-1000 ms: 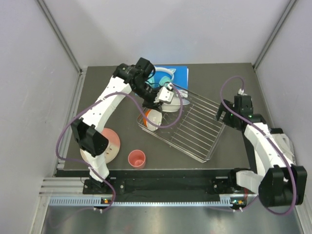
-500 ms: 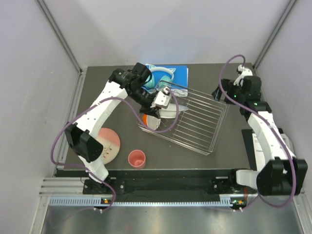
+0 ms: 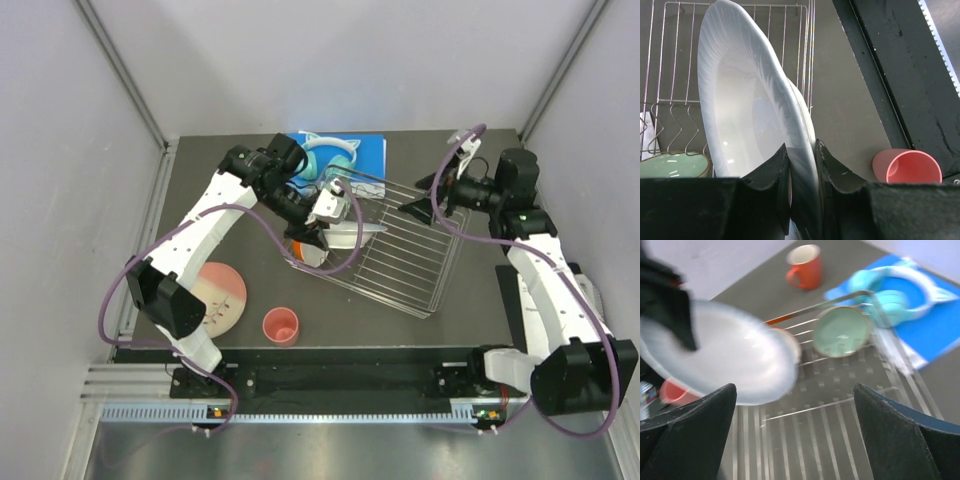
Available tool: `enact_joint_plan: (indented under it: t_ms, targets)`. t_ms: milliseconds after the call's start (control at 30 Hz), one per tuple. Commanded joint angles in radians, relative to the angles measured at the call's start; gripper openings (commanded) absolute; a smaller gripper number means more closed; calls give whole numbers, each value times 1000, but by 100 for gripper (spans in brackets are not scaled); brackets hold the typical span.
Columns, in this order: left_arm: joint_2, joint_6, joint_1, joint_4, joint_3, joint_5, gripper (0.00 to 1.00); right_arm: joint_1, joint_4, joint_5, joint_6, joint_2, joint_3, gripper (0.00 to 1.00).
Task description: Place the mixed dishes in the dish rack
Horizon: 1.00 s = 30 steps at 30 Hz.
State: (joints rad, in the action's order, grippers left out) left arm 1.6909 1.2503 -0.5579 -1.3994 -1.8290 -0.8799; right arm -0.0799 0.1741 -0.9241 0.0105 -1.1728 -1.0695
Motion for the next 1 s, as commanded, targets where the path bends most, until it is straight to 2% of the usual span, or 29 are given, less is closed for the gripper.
enact_joint_plan:
  t_ms: [0,133,200,233,333,400,700,800,967]
  targets:
    - [-68,-3,0,-107,-36,-145,0,-78,25,-237,-32,70,-61,100]
    - [-69,-28,0,-107,-33,-160,0,-145,114,-249,-86,110,-75,100]
    - [-73,-37,0,-107,-32,-171,0,-179,206,-214,-144,113,-105,100]
    - [-73,-43,-2,-107,-27,-174,0,-223,305,-190,-209,111,-115,100]
    - [-71,-57,-2,-107,-16,-189,0,-311,389,-113,-264,110,-121,98]
    - [-65,-71,-2,-108,-16,-214,0,-340,403,-90,-271,102,-110,95]
    - [-60,-117,-11,-107,-15,-284,0,-383,412,-15,-313,38,-142,90]
    - [-60,-124,-19,-108,0,-294,0,-392,381,-18,-304,9,-150,83]
    - [-57,-127,-31,-107,8,-300,0,-426,332,-44,-279,-47,-155,65]
